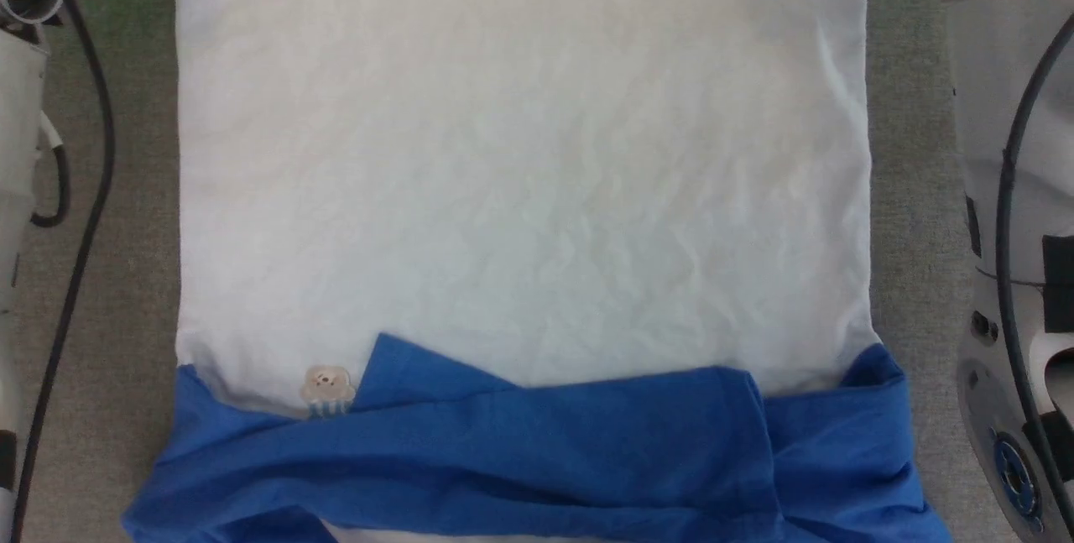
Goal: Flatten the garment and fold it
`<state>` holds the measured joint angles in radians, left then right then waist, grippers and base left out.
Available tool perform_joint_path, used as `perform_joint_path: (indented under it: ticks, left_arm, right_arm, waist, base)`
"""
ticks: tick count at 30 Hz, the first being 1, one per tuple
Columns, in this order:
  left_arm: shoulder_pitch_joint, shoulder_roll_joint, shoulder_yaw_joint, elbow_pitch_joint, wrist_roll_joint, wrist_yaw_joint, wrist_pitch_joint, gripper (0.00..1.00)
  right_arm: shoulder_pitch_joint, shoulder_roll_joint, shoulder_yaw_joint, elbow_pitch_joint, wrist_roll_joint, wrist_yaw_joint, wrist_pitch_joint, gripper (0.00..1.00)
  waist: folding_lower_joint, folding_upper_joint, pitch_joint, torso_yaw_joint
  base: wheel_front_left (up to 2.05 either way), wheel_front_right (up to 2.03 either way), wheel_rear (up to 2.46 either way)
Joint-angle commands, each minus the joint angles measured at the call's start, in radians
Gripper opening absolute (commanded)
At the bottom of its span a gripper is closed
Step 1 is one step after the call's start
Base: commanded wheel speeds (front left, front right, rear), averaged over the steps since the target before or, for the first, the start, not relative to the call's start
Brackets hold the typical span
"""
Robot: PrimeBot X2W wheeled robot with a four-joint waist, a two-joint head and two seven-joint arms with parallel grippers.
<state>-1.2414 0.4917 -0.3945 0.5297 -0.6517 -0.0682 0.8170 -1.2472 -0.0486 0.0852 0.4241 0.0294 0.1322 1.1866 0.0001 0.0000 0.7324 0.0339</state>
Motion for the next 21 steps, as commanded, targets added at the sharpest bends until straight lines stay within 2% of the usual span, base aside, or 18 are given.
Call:
perform_joint_path:
  ticks: [1,3,4,5,8,14,21]
  left_arm:
    - [0.001,0.018,-0.008,0.015,0.008,0.013,0.022,1.00]
    - [0.021,0.026,-0.013,0.025,-0.004,0.019,0.067,1.00]
    - [0.029,0.027,-0.010,0.024,-0.015,0.018,0.082,0.28]
    - [0.035,0.028,0.003,0.020,-0.031,0.024,0.082,0.00]
    - [0.050,0.029,0.027,-0.002,-0.060,0.019,0.064,0.00]
    - [0.044,0.036,0.072,-0.052,-0.067,0.011,-0.059,0.00]
    - [0.000,0.046,0.097,-0.074,0.013,0.004,-0.322,0.00]
  right_arm:
    - [-0.005,-0.002,0.010,-0.004,0.012,-0.002,-0.007,0.00]
    - [-0.005,-0.002,0.022,-0.007,0.020,-0.002,-0.012,0.00]
    - [-0.004,-0.002,0.026,-0.008,0.022,-0.002,-0.014,0.00]
    - [-0.005,-0.002,0.030,-0.010,0.026,-0.002,-0.017,0.00]
    - [-0.007,-0.002,0.037,-0.014,0.030,-0.002,-0.029,0.00]
    - [-0.019,-0.002,0.011,-0.018,0.031,-0.002,-0.082,0.00]
    - [-0.058,-0.002,-0.054,-0.025,-0.031,-0.002,-0.258,0.00]
  waist:
    - [-0.0001,0.0000,0.018,-0.022]
    - [-0.0001,0.0000,0.023,-0.028]
    - [-0.0001,0.0000,0.025,-0.030]
    - [-0.0001,0.0000,0.027,-0.031]
    - [-0.0001,0.0000,0.029,-0.033]
    - [-0.0001,0.0000,0.023,-0.027]
    - [-0.0001,0.0000,-0.017,-0.019]
  base:
    - [0.00,0.00,0.00]
    - [0.00,0.00,0.00]
    - [0.00,0.00,0.00]
    - [0.00,0.00,0.00]
    - [0.00,0.00,0.00]
    - [0.00,0.00,0.00]
    - [0.00,0.00,0.00]
